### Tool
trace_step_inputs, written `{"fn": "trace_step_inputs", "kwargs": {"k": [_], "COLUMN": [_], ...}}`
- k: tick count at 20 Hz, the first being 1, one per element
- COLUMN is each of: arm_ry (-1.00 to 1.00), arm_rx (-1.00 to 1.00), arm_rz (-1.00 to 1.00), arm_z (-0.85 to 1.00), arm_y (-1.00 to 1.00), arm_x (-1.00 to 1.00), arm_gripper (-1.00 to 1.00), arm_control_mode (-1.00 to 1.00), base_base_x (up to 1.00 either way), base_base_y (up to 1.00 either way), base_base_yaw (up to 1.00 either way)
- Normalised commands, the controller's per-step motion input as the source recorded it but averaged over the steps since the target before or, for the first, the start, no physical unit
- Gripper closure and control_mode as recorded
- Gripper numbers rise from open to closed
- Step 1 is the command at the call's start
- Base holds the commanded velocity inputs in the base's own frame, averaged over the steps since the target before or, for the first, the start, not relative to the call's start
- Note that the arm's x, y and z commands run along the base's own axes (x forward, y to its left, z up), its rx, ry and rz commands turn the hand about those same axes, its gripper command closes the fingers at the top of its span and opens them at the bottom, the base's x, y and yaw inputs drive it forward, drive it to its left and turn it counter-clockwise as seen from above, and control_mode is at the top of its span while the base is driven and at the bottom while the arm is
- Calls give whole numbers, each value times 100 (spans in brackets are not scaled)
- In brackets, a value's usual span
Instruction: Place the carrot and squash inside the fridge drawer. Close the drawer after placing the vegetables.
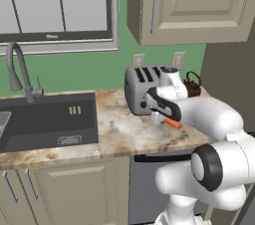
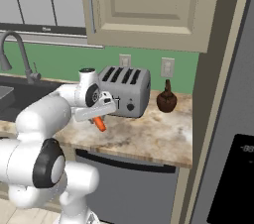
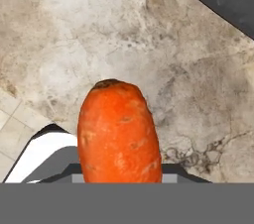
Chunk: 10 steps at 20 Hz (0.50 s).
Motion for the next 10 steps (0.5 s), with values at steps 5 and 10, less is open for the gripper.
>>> {"fn": "trace_step_inputs", "kwargs": {"k": [5, 10], "arm_ry": [-4, -6], "arm_rx": [0, 0], "arm_rz": [0, 0], "arm_z": [88, 97], "arm_y": [0, 2], "arm_x": [-61, -61], "arm_gripper": [100, 100], "arm_control_mode": [-100, -100], "base_base_x": [0, 0], "base_base_y": [0, 0], "base_base_yaw": [0, 0]}}
